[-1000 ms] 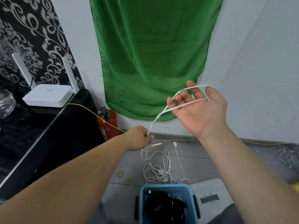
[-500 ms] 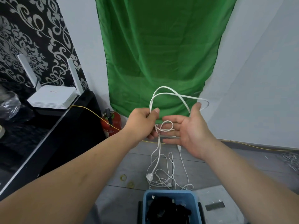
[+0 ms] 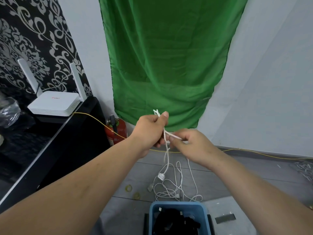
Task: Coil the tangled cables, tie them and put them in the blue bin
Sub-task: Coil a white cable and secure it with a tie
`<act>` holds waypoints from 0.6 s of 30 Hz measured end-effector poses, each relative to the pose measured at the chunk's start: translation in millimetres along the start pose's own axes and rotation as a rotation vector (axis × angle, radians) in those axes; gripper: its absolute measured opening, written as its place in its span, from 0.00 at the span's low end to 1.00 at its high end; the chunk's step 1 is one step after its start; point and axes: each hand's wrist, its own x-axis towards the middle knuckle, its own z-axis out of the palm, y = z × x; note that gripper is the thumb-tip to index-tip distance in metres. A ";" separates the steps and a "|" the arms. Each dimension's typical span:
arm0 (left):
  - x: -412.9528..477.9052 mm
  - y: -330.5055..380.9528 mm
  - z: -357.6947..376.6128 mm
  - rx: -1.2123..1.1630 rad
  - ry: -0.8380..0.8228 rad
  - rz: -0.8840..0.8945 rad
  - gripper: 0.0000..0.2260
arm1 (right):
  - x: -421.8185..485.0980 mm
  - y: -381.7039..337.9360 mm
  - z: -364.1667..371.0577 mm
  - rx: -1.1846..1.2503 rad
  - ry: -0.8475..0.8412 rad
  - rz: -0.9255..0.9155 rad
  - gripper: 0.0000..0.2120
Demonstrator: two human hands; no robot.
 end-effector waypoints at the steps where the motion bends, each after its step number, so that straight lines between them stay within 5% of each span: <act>1: 0.4 0.1 -0.6 0.031 -0.006 -0.007 0.25 | 1.2 1.5 -4.1 0.046 0.019 0.066 0.15; 8: -4.8 6.6 -14.7 0.257 -0.225 -0.069 0.19 | 12.5 34.8 -27.7 0.452 0.190 0.551 0.10; 12: 6.8 4.0 -25.3 0.230 0.185 0.147 0.15 | 5.5 58.8 -28.2 0.416 0.158 0.716 0.09; 14: 14.0 2.2 -30.6 0.229 0.381 0.199 0.18 | 0.4 65.3 -24.3 0.334 0.087 0.783 0.17; 18: 16.7 1.7 -29.4 0.226 0.470 0.247 0.20 | -9.9 78.2 -15.5 0.172 0.018 0.834 0.22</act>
